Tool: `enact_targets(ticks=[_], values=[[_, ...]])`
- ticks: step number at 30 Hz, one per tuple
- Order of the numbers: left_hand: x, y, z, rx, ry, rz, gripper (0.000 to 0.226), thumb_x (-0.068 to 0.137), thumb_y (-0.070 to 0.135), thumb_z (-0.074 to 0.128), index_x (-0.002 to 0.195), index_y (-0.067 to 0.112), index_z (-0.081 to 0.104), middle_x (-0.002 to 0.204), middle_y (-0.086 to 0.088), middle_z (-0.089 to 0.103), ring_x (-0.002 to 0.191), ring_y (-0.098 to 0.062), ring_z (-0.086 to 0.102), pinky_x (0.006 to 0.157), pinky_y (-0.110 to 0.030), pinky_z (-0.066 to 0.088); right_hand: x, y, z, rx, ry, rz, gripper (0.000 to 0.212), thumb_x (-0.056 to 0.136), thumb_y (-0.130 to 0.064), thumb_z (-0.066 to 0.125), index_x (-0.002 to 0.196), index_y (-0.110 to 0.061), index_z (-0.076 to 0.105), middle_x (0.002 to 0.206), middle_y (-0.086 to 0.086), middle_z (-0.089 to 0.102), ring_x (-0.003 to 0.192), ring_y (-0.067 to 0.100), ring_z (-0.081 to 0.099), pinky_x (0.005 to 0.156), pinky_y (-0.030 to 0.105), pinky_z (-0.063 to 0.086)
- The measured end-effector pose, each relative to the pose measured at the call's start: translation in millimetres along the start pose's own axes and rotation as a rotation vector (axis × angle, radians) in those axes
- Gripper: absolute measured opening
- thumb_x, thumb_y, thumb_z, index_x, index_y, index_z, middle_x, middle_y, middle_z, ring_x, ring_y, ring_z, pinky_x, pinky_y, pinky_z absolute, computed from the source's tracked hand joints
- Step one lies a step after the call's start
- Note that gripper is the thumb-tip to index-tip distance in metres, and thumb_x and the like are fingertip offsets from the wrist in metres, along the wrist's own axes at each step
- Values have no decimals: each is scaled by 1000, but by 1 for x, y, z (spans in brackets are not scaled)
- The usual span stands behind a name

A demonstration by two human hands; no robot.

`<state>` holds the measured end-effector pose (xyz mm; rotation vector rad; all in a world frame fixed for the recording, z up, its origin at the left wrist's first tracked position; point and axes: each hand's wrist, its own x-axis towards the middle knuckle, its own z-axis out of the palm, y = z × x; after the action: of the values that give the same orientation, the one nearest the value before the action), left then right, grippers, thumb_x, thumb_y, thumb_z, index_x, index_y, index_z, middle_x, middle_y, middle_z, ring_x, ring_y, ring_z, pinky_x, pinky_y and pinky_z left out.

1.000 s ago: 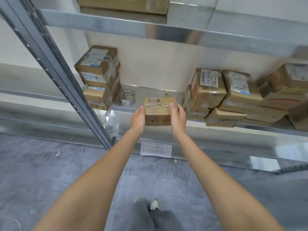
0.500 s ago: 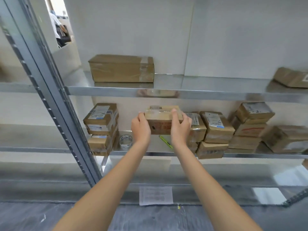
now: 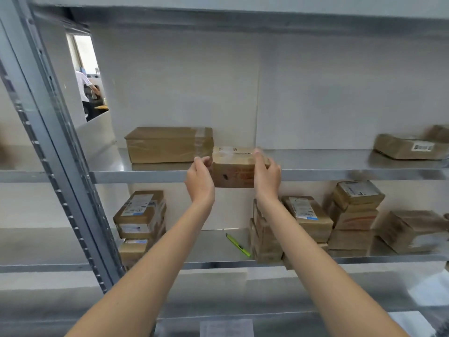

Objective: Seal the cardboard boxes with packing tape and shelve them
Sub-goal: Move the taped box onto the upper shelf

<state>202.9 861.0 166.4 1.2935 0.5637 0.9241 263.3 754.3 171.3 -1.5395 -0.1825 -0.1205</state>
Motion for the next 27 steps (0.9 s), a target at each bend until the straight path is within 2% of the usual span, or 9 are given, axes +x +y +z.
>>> enact_targets(ticks=[3, 5, 8, 10, 12, 15, 20, 23, 27], values=[[16, 5, 14, -21, -62, 2, 42, 103, 28, 30, 89, 22, 69, 100, -1, 72, 100, -18, 66, 95, -35, 51, 27, -5, 1, -19, -68, 18, 75, 78, -73, 45, 124, -16, 61, 127, 5, 56, 113, 21, 55, 100, 41, 45], [28, 4, 22, -5, -111, -23, 41, 102, 28, 32, 86, 25, 69, 100, 0, 73, 102, -19, 66, 96, -35, 51, 45, -4, 1, -24, -121, 29, 76, 80, -74, 43, 128, -17, 58, 126, 5, 58, 116, 22, 55, 101, 43, 46], [46, -2, 31, 69, -176, -80, 37, 98, 35, 34, 94, 28, 69, 112, -1, 70, 113, -24, 61, 104, -39, 45, 69, -2, 0, -14, -201, 62, 65, 92, -62, 44, 138, -15, 49, 130, 1, 53, 117, 19, 50, 94, 33, 40], [55, -5, 35, 125, -204, -119, 38, 99, 37, 32, 112, 28, 67, 130, -1, 61, 123, -24, 53, 109, -38, 38, 81, 3, 1, -8, -239, 98, 57, 97, -55, 43, 137, -15, 49, 126, 1, 52, 108, 16, 48, 87, 28, 35], [62, -7, 41, 165, -197, -146, 42, 101, 36, 32, 130, 21, 60, 137, -2, 56, 127, -23, 49, 106, -34, 36, 89, 6, 5, -9, -249, 110, 53, 99, -52, 42, 139, -16, 47, 126, 0, 50, 110, 15, 45, 89, 27, 33], [70, -9, 45, 233, -168, -149, 44, 102, 36, 35, 132, 13, 57, 134, -6, 58, 124, -25, 51, 100, -34, 37, 99, 9, 17, -29, -231, 108, 46, 103, -39, 35, 142, -16, 42, 139, 3, 48, 117, 17, 45, 94, 28, 33], [74, -16, 44, 391, -225, 81, 39, 102, 20, 35, 132, 6, 56, 123, -9, 60, 110, -23, 53, 91, -29, 39, 113, 6, 31, -86, -201, 111, 45, 105, -27, 27, 146, -12, 39, 146, 7, 44, 133, 25, 41, 108, 33, 32], [71, -27, 41, 574, -248, 317, 39, 101, 10, 36, 136, 4, 50, 118, -6, 43, 104, -17, 44, 91, -18, 30, 117, 11, 36, -110, -179, 79, 44, 105, -25, 25, 143, -9, 42, 143, 9, 47, 130, 25, 43, 103, 30, 33], [70, -39, 37, 634, -232, 406, 51, 100, 10, 37, 150, 8, 31, 121, -2, 37, 107, -14, 42, 95, -21, 32, 121, 16, 44, -117, -149, 45, 44, 105, -24, 23, 140, -7, 44, 137, 10, 51, 125, 25, 47, 97, 27, 33]])
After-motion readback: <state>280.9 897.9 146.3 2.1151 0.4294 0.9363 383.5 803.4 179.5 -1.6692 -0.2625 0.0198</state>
